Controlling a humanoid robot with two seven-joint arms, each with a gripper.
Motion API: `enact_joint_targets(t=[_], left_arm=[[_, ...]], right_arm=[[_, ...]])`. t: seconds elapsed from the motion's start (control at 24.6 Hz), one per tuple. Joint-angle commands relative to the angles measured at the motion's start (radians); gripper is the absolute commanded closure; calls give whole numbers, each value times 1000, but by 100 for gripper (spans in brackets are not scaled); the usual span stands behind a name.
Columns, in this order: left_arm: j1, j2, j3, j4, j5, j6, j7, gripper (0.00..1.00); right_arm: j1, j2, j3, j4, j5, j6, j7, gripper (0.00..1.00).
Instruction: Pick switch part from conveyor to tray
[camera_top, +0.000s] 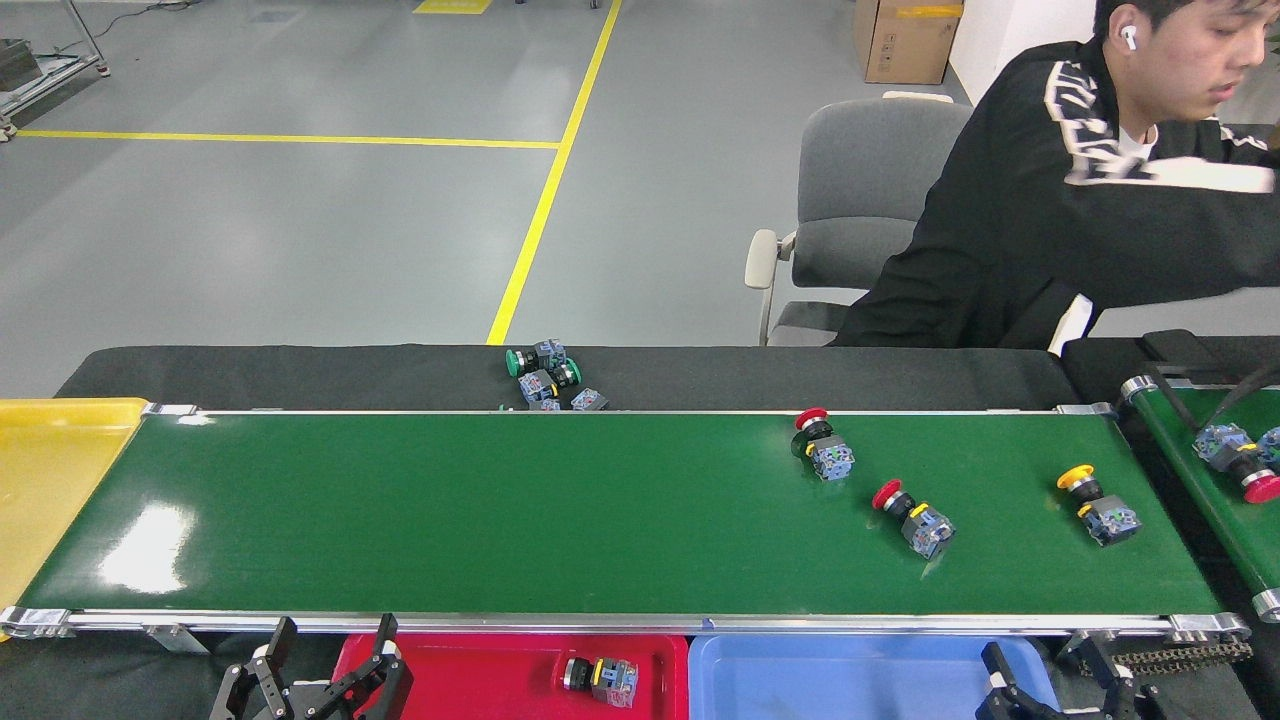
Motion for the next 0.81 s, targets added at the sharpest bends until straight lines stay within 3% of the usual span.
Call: enact_joint_targets(t=[0.0, 0.16, 0.45, 0.53, 0.57, 0.65, 0.73, 0.77], left_arm=[[-6, 6, -1, -12, 0, -3, 8, 0], [-11, 5, -6, -12, 0, -4, 8, 0], [-11, 5, -3, -12, -1, -3, 8, 0], [-24, 6, -9, -12, -3, -4, 7, 0], [-30, 8, -11, -12, -3, -4, 5, 0], [-37, 6, -11, -12, -3, -15, 2, 0], [-35, 6, -9, -12, -3, -17, 2, 0], [-34, 5, -8, -12, -3, -17, 2, 0]], right_arm=[[-54, 28, 1, -14, 24, 20, 35, 1], [-207, 105, 101, 32, 174, 149, 150, 1], [-411, 101, 326, 229, 216, 344, 178, 1], [-462, 101, 349, 296, 213, 371, 178, 7], [-468, 101, 351, 312, 213, 371, 178, 17], [-462, 98, 354, 316, 207, 359, 179, 53], [-463, 98, 354, 316, 205, 324, 179, 82], [-462, 99, 354, 316, 205, 299, 181, 86]])
